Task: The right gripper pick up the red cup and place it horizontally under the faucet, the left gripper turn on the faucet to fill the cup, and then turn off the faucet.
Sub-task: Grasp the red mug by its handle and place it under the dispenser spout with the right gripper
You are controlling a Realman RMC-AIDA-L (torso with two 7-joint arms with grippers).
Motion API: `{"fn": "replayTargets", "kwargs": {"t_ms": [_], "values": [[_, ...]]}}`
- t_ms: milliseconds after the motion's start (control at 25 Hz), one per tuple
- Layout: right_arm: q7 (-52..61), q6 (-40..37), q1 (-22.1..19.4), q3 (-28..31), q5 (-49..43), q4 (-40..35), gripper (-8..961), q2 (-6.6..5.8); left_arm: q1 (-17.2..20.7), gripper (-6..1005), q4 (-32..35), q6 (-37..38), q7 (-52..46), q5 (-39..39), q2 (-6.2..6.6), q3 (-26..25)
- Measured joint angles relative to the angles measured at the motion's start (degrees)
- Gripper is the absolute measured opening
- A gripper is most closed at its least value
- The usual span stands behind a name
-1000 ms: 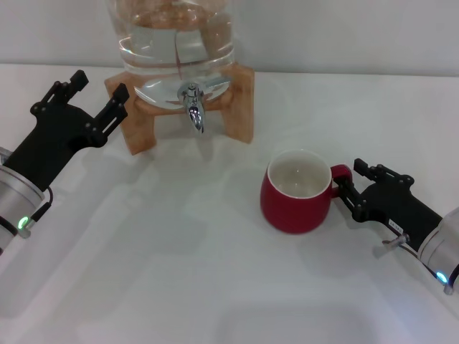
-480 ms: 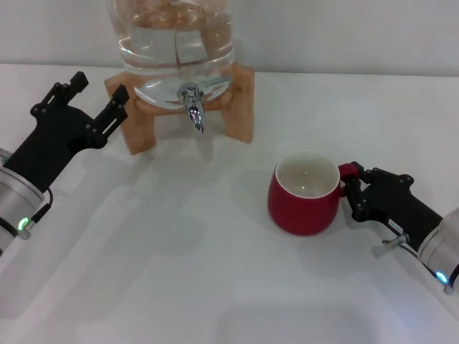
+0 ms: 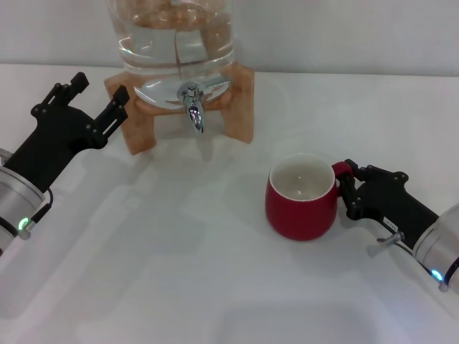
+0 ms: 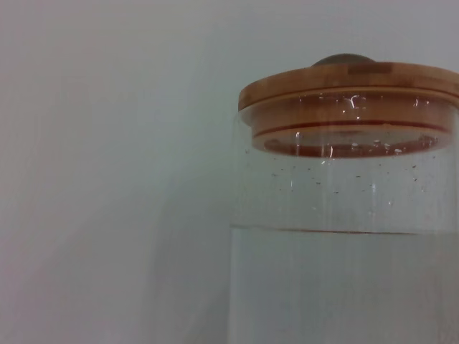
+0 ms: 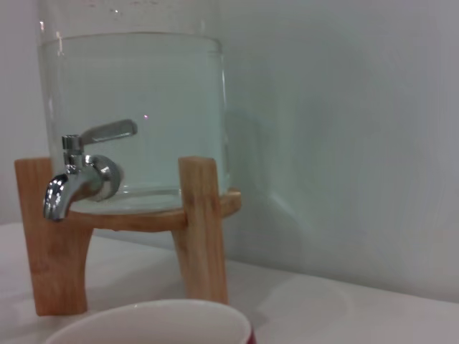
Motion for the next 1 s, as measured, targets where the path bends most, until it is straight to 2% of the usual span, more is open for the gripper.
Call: {"fn": "replayTargets", "kwargs": {"t_ms": [1000], "values": [[0.3, 3.4, 5.0, -2.7, 0.0, 2.1, 126, 0.04, 0.1, 756, -1.6, 0.4, 1.3, -1.7, 0.00, -0.1]]}}
